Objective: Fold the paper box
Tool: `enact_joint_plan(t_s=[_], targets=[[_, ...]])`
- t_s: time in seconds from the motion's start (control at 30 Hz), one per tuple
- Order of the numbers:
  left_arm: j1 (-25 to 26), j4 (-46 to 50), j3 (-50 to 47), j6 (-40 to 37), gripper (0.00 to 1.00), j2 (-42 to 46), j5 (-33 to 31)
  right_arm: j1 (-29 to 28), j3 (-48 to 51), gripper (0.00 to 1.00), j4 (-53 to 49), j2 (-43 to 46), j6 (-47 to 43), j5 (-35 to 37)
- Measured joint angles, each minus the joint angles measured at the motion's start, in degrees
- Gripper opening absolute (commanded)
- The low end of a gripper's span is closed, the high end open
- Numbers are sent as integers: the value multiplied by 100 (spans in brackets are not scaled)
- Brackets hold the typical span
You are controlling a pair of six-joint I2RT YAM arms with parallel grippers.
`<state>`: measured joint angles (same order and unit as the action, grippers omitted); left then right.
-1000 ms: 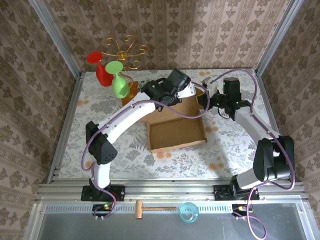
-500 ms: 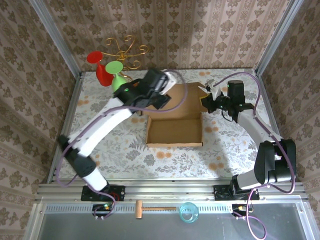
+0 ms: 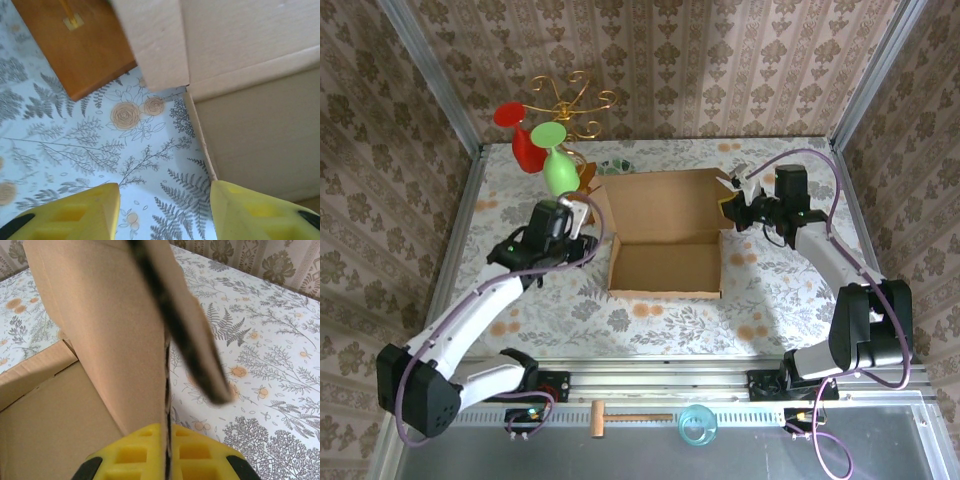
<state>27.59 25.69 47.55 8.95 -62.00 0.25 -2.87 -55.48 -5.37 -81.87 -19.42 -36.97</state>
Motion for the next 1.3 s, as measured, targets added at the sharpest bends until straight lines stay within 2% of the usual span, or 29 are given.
enact_joint_plan(t_s=[0.1, 0.2, 0.33, 0.53, 0.67, 1.3], targets=[[-509, -1008, -737, 208, 54, 170, 367, 0, 31, 0, 0, 33, 2, -37], [-804, -2190, -1370, 365, 56, 210, 776, 0, 50, 0, -4, 46, 0, -83], [-1010, -3410, -1834, 520, 57, -26, 1329, 0, 50, 0, -4, 50, 0, -114], [-1126, -4776, -1904, 715, 59, -675, 1764, 0, 50, 0, -4, 50, 4, -125], [-1165, -5235, -1871, 831, 59, -1088, 1869, 0, 63, 0, -2, 50, 7, -127], [-1167, -5735, -1054, 953, 59, -2343, 1932, 0, 98, 0, -2, 50, 9, -249]])
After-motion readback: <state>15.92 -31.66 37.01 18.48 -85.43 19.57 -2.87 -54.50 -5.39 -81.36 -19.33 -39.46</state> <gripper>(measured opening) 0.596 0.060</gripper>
